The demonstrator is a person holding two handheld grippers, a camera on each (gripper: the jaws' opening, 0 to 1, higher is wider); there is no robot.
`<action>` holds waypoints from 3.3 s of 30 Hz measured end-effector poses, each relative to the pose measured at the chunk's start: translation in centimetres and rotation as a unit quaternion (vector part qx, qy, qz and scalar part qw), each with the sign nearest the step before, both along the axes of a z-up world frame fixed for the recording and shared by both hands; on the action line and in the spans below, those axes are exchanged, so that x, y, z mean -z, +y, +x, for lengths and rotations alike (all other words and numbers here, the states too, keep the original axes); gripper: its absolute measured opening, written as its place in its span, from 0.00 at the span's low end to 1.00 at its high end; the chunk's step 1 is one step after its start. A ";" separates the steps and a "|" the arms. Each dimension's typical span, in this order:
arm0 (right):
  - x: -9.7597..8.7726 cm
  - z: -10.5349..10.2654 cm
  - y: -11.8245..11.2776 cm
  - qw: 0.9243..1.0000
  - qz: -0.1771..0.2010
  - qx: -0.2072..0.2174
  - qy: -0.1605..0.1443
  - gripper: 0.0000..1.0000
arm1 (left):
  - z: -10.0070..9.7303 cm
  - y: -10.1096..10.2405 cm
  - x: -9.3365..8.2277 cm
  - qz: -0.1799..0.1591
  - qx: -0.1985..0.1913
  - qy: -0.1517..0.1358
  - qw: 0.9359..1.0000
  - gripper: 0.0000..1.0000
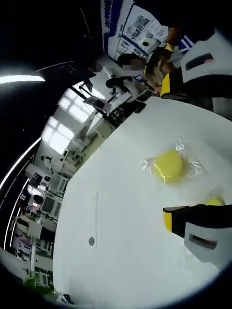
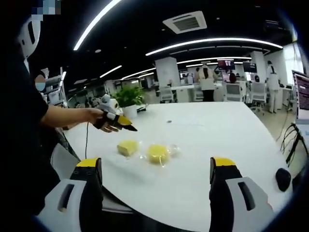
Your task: Compare the silicone blocks by pressing each to a similar depth, holding the contact briefly, and releasing to observe deformation and rebound differences across the visible hardness samples.
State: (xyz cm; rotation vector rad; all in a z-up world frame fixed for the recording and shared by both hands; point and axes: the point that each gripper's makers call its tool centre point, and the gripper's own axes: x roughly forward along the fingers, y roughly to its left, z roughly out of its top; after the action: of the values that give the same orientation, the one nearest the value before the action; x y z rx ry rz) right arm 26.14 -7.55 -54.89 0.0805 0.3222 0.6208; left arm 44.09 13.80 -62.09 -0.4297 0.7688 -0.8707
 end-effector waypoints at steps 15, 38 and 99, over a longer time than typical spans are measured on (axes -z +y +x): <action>0.1 -0.4 -1.3 1.000 -0.001 0.018 0.007 0.81 | 4.5 -2.0 6.1 -0.014 -0.097 0.131 0.987 0.65; 0.9 -0.9 -2.6 0.999 0.003 0.044 0.021 0.74 | 4.4 -3.8 9.6 -0.082 -0.137 0.243 0.957 0.38; 1.4 -0.5 -1.1 0.999 -0.025 -0.002 0.021 0.64 | -1.5 -6.5 1.4 -0.178 -0.055 0.029 0.982 0.00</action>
State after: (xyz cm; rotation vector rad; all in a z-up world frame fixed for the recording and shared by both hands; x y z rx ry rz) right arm 25.60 -8.63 -56.26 0.0460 0.3791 0.6153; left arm 42.58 7.33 -63.51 -0.8111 0.6349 -0.8960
